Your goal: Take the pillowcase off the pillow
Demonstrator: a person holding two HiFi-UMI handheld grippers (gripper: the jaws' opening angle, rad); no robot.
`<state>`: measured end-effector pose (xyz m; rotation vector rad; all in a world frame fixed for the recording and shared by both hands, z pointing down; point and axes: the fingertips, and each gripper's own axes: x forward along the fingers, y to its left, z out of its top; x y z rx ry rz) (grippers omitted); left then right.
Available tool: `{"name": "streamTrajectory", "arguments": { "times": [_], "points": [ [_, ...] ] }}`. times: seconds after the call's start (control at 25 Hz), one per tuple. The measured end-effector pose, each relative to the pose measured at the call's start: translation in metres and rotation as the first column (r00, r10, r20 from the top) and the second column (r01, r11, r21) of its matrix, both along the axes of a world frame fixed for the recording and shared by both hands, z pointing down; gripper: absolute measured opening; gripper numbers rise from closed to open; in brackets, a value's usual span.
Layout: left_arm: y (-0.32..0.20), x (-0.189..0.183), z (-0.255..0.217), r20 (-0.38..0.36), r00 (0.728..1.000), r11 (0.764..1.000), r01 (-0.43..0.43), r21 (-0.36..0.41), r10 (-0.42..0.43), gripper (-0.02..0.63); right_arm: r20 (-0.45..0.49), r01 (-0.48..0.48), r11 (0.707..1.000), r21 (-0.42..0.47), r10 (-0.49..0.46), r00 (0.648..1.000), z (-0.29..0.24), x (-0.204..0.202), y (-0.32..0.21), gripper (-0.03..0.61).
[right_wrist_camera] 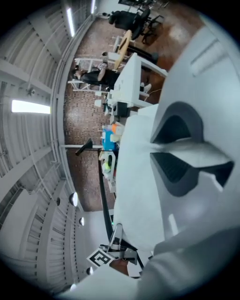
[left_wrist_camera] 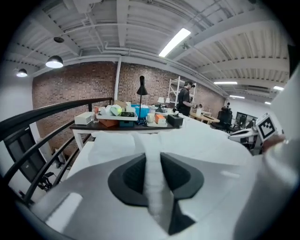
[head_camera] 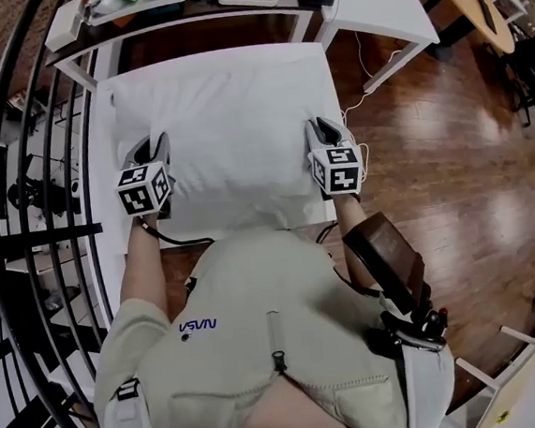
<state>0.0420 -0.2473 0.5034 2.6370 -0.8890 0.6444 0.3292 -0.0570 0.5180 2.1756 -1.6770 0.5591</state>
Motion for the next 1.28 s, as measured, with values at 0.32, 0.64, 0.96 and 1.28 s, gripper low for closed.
{"name": "streamTrajectory", "arguments": {
  "times": [0.32, 0.64, 0.96, 1.28],
  "points": [
    [0.002, -0.054, -0.01, 0.015, 0.988, 0.965, 0.148, 0.215, -0.155, 0.123, -0.018, -0.12, 0.984, 0.128, 0.123, 0.992, -0.036, -0.001, 0.02, 0.098],
    [0.05, -0.019, 0.057, 0.177, 0.981, 0.988, -0.102, 0.117, 0.08, 0.006, 0.018, 0.0, 0.999, -0.032, 0.0, 1.0, 0.025, -0.044, 0.005, 0.094],
    [0.053, -0.017, -0.054, -0.073, 0.995, 0.956, -0.04, 0.29, 0.064, 0.006, 0.004, -0.102, 0.992, 0.07, 0.102, 0.995, -0.042, -0.038, 0.011, 0.005],
    [0.1, 0.013, -0.124, -0.171, 0.975, 0.919, -0.064, 0.388, 0.14, 0.006, -0.099, -0.028, 0.946, 0.323, 0.063, 0.993, -0.148, -0.091, 0.016, 0.004]
  ]
}}
